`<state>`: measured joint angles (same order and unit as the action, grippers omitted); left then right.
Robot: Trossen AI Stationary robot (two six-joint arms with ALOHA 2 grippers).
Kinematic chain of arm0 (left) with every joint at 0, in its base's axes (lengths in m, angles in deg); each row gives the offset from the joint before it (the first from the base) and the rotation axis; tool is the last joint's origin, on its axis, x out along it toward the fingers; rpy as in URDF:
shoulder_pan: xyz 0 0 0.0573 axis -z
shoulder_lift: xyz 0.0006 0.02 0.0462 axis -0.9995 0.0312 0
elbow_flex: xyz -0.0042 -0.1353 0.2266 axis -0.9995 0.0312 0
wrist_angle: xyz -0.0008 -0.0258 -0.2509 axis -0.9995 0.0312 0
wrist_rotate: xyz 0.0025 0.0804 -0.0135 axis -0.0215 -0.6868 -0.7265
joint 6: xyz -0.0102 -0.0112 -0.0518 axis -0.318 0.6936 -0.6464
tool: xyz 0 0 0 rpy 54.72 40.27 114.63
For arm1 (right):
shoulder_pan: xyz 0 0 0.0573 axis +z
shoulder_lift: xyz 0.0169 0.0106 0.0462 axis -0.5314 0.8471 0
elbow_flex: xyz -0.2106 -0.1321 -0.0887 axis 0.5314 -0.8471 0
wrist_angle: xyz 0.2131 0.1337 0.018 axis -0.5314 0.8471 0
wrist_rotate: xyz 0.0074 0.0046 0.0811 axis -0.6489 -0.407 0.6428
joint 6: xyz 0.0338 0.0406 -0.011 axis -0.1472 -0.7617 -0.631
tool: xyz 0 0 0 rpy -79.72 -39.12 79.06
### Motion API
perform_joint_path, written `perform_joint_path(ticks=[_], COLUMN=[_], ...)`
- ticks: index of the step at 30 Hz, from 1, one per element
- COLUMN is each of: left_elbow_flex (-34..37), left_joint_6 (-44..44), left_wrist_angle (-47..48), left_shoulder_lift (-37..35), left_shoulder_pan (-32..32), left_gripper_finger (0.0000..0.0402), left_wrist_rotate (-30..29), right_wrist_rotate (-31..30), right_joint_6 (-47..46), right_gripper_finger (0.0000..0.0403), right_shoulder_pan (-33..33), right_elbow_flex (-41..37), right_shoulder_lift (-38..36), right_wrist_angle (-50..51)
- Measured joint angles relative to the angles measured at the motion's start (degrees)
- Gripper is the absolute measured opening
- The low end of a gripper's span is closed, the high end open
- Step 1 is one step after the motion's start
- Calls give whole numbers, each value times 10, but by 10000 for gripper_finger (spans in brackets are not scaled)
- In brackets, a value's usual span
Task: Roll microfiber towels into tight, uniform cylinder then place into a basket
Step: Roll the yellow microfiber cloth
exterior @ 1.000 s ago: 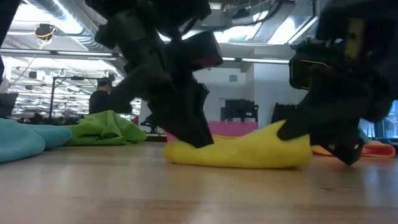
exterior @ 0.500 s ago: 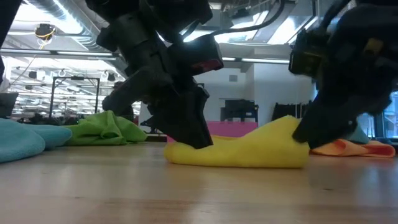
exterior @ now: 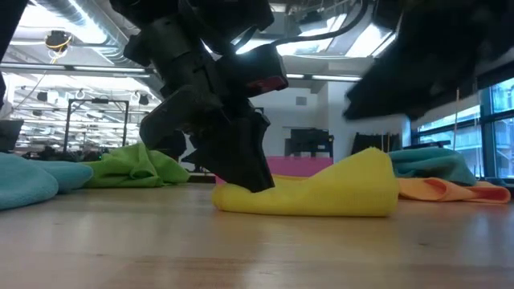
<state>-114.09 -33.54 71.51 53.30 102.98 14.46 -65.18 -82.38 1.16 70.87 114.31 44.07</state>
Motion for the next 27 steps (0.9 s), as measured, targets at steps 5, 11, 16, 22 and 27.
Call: perform_joint_path(ticks=[5,11,16,22,27], left_elbow_flex=[0,1,3,2,1], left_joint_6=[-1,-2,8,21,33], left_wrist_angle=[0,6,40,49,38], left_shoulder_lift=[0,-7,-52,-93,-82], left_shoulder_pan=[0,0,9,43,78], left_gripper_finger=[94,94,94,108,156], left_wrist_rotate=[0,-3,-28,-31,-66], right_wrist_rotate=[29,24,41,49,51], right_joint_6=[5,-63,-87,-111,-130], right_gripper_finger=[100,28,6,19,9], right_shoulder_pan=[-5,-31,-46,-49,-50], right_elbow_flex=[0,0,2,2,2], right_shoulder_lift=[83,134,149,151,151], right_wrist_angle=[-89,-87,-97,-96,-96])
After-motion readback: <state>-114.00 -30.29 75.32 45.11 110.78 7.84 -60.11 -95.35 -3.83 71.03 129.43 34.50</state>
